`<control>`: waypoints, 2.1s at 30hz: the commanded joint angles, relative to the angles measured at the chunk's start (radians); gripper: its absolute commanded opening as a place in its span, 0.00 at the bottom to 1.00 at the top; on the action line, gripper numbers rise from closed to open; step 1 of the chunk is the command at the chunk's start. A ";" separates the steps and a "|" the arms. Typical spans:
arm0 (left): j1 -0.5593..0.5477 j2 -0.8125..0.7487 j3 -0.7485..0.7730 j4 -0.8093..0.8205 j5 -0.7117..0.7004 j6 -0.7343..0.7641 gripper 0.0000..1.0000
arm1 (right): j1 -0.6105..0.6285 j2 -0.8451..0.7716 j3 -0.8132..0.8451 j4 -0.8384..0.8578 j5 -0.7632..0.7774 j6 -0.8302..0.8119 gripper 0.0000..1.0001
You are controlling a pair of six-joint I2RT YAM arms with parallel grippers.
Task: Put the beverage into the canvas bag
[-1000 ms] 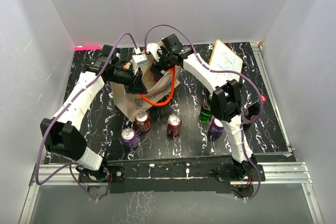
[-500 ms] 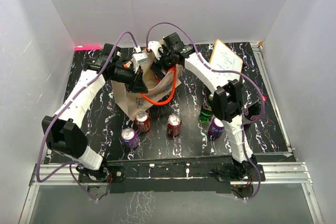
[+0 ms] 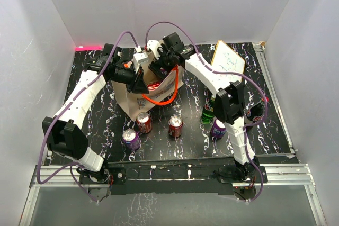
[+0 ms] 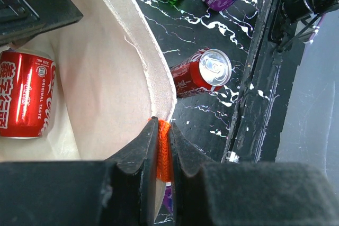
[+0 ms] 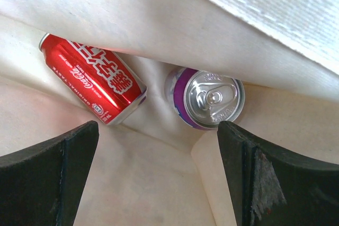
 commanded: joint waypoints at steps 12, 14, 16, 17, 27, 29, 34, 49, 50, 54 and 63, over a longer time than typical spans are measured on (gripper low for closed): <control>0.007 -0.026 0.006 -0.032 0.067 -0.010 0.00 | 0.011 -0.128 0.008 0.106 -0.028 0.086 0.97; 0.007 -0.023 0.009 -0.023 0.069 -0.017 0.00 | 0.001 -0.166 -0.031 0.125 -0.049 0.110 0.97; 0.007 -0.021 0.015 -0.001 0.068 -0.024 0.06 | -0.010 -0.200 -0.066 0.153 -0.091 0.126 0.97; 0.006 -0.023 0.018 0.016 0.066 -0.028 0.11 | -0.012 -0.214 -0.078 0.173 -0.114 0.131 0.97; 0.012 -0.035 0.081 0.236 -0.026 -0.213 0.67 | -0.017 -0.225 0.041 0.280 -0.186 0.174 0.93; 0.012 -0.033 0.108 0.278 -0.036 -0.266 0.77 | -0.023 -0.241 0.035 0.297 -0.175 0.192 0.92; 0.014 0.001 0.181 0.350 -0.103 -0.415 0.85 | -0.065 -0.310 -0.013 0.337 -0.118 0.287 0.90; -0.017 0.234 0.326 0.196 -0.350 -0.435 0.79 | -0.159 -0.516 -0.313 0.368 0.022 0.422 0.90; -0.025 0.239 0.326 0.187 -0.359 -0.427 0.79 | -0.158 -0.547 -0.336 0.366 0.014 0.420 0.89; -0.045 0.258 0.315 0.176 -0.386 -0.392 0.79 | -0.158 -0.563 -0.386 0.340 0.045 0.422 0.89; -0.100 0.280 0.280 0.215 -0.483 -0.305 0.81 | -0.158 -0.546 -0.391 0.243 0.061 0.468 0.88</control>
